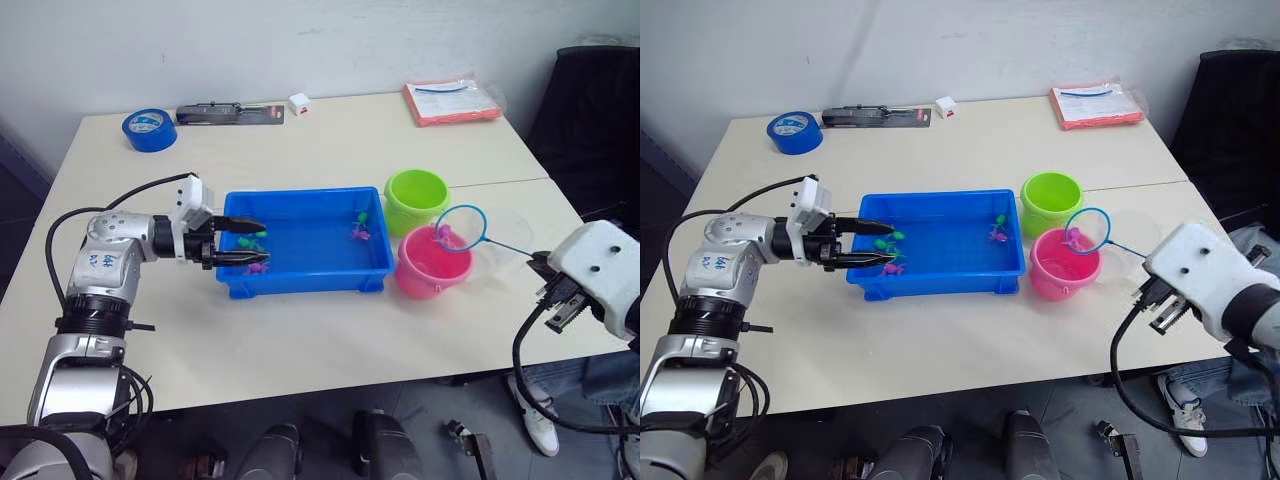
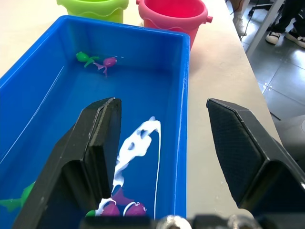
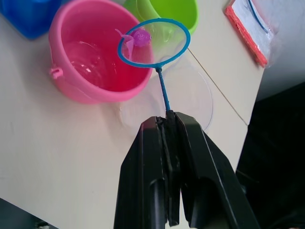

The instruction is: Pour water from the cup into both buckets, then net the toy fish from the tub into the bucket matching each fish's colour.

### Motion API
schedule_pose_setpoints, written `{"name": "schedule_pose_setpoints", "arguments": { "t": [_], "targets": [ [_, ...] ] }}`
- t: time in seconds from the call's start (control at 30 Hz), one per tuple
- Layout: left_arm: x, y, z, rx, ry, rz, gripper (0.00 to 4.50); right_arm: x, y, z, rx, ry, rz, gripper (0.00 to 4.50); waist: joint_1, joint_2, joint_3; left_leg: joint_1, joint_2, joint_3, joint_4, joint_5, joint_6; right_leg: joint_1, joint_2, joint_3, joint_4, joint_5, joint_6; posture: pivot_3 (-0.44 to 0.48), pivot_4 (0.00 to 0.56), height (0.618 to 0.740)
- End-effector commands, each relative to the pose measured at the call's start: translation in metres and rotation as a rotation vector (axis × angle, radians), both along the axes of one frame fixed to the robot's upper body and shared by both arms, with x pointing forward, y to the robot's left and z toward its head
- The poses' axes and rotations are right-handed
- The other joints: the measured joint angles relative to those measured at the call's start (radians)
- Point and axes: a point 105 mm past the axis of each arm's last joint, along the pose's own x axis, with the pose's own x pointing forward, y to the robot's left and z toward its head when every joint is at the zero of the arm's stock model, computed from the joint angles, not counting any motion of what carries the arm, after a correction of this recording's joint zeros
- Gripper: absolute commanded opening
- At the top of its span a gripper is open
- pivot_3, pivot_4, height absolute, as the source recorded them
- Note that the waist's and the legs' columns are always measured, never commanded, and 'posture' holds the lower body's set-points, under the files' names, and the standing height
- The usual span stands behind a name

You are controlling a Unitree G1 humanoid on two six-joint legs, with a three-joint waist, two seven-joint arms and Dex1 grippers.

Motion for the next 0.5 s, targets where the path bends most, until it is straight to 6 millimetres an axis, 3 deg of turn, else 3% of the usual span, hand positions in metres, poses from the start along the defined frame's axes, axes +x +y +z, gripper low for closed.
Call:
{"name": "schedule_pose_setpoints", "arguments": {
  "t": [0.03, 0.5],
  "targets": [
    [0.0006, -0.0011, 0.006, -0.006, -0.024, -0.013, 3.1, -0.0009, 0.0104, 0.0088, -0.149, -0.078, 0.074, 0.78, -0.002, 0.0, 0.0, 0.0, 0.0, 0.0, 0.0, 0.0, 0.0, 0.0, 0.0, 0.0, 0.0, 0.0, 0.0, 0.0, 0.15, 0.74],
    [0.0011, -0.0027, 0.0058, -0.01, -0.026, -0.016, 3.1, -0.0011, 0.0181, 0.0162, -0.55, -0.125, 0.26, 0.78, -0.001, -0.001, 0.0, 0.0, 0.0, 0.0, 0.002, 0.0, 0.0, 0.001, 0.0, -0.001, 0.0, 0.0, 0.0, 0.0, 0.15, 0.74]
  ]
}}
